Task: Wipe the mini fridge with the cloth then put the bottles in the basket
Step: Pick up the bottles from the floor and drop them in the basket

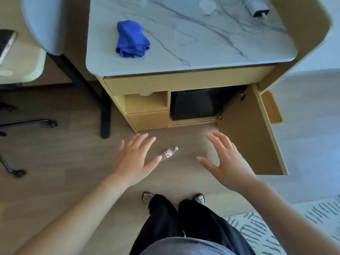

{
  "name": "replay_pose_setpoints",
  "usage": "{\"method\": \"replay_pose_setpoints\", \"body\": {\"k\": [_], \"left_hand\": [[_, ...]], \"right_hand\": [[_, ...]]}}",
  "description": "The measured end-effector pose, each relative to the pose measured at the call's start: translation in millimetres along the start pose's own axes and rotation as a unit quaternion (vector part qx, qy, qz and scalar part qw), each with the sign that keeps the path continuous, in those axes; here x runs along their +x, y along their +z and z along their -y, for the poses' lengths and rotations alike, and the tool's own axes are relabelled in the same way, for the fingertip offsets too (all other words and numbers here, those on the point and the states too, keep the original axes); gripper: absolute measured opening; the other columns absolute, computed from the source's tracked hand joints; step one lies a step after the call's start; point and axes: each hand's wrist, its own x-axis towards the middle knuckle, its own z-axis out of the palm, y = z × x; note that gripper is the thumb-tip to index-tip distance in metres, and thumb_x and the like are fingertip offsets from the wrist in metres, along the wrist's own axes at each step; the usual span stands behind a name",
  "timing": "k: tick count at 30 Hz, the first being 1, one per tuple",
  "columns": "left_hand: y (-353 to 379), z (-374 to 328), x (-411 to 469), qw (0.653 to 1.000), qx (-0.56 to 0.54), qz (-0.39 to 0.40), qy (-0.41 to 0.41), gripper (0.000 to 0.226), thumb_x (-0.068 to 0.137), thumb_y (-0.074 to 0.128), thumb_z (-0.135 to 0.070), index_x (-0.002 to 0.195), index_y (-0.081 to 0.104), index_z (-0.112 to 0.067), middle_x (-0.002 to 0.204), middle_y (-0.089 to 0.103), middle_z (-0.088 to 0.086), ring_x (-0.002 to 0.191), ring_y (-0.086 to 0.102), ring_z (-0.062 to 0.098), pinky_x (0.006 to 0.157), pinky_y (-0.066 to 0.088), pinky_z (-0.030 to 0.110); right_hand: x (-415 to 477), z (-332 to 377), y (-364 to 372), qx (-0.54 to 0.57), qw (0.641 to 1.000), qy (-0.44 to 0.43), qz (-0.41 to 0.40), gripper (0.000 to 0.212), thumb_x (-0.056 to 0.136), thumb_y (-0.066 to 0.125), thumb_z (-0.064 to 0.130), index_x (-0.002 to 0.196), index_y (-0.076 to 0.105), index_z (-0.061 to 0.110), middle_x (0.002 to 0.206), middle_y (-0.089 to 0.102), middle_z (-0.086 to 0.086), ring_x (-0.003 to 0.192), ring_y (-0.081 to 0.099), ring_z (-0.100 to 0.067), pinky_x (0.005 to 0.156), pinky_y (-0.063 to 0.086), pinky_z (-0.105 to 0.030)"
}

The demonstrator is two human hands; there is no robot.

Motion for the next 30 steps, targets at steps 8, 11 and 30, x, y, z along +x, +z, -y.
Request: {"method": "replay_pose_setpoints", "body": {"k": [8, 11, 30], "left_hand": [[53, 2, 23, 0.997, 0.052, 0.06, -0.026, 0.085, 0.074, 0.011, -0.072, 0.144, 0.035, -0.03, 0.152, 0.031, -0.004, 0.141, 0.023, 0.018, 0.113, 0.018, 0.053], [103, 23, 53, 0.992, 0.076, 0.097, -0.016, 0.083, 0.075, 0.012, -0.07, 0.143, 0.038, -0.029, 0.15, 0.035, -0.003, 0.139, 0.028, 0.019, 0.111, 0.021, 0.051], [614, 285, 259, 0.988, 0.146, 0.041, -0.011, 0.06, 0.078, 0.035, -0.057, 0.117, 0.063, -0.021, 0.109, 0.065, 0.0, 0.099, 0.063, 0.024, 0.082, 0.049, 0.039]], "right_hand": [[28, -58, 64, 0.045, 0.997, -0.006, 0.055, 0.073, 0.085, 0.048, 0.06, 0.146, 0.023, 0.028, 0.15, 0.02, 0.006, 0.138, 0.024, -0.018, 0.108, 0.033, -0.039], [62, -87, 118, 0.039, 0.996, 0.012, 0.077, 0.071, 0.086, 0.049, 0.058, 0.145, 0.024, 0.027, 0.15, 0.021, 0.004, 0.138, 0.025, -0.02, 0.107, 0.034, -0.04], [352, -273, 630, 0.049, 0.988, 0.143, 0.027, 0.062, 0.09, 0.049, 0.052, 0.14, 0.027, 0.023, 0.15, 0.014, -0.004, 0.135, 0.021, -0.026, 0.096, 0.04, -0.045]]}}
